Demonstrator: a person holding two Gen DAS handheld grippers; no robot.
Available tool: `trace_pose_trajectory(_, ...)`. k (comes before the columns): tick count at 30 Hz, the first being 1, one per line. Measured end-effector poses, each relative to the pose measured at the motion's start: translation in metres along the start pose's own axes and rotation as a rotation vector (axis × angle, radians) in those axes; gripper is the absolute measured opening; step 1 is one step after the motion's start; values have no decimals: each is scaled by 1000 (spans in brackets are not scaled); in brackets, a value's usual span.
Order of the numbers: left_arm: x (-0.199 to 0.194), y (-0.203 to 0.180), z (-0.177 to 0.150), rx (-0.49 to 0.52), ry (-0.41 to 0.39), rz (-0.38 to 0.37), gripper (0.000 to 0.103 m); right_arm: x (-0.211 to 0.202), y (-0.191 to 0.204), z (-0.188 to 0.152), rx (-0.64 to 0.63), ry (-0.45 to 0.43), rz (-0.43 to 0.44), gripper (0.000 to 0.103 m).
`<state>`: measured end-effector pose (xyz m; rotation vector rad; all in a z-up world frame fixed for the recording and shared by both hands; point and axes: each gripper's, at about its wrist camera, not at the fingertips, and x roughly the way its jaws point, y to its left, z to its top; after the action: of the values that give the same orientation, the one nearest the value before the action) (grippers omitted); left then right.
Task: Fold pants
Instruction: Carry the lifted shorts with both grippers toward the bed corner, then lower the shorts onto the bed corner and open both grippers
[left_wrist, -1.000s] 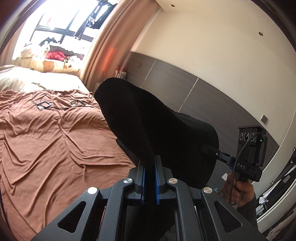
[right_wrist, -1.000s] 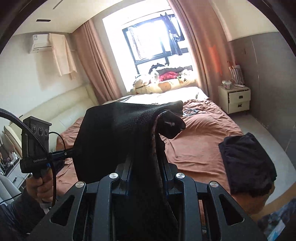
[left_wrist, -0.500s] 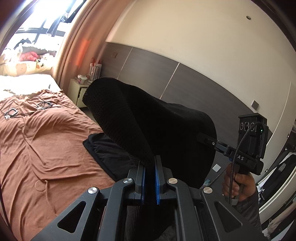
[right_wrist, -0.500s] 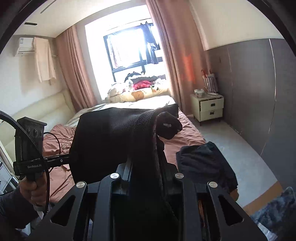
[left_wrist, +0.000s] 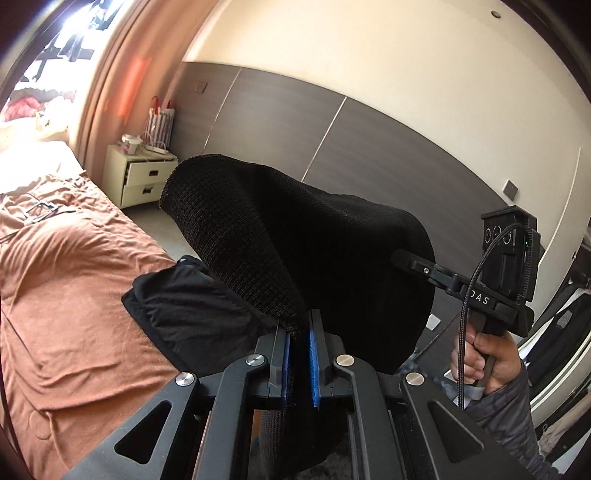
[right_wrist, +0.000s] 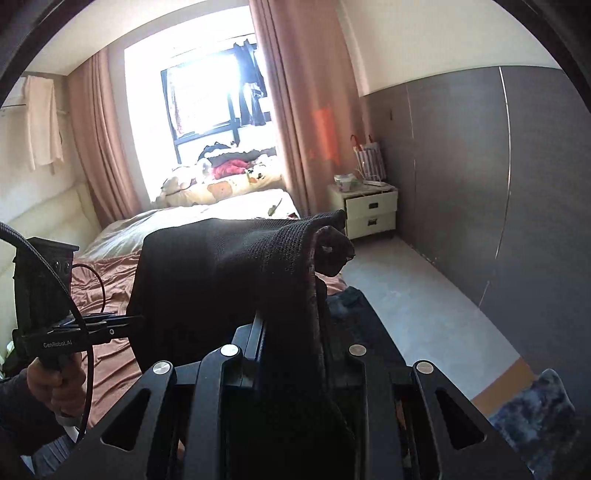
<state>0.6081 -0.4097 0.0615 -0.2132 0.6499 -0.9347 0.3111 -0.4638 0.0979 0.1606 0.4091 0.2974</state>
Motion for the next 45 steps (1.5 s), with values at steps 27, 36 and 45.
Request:
trace_pose_trajectory(27, 145, 136, 10, -134, 65, -18, 9, 142, 66, 33, -29, 172, -189, 20)
trace_pose_trajectory(36, 181, 209, -30, -329, 228, 107, 34, 221, 50, -15, -50, 362, -340, 71)
trace_pose_trajectory(45, 182, 225, -3, -333, 162, 161, 44, 196, 30, -22, 75, 316, -273, 56)
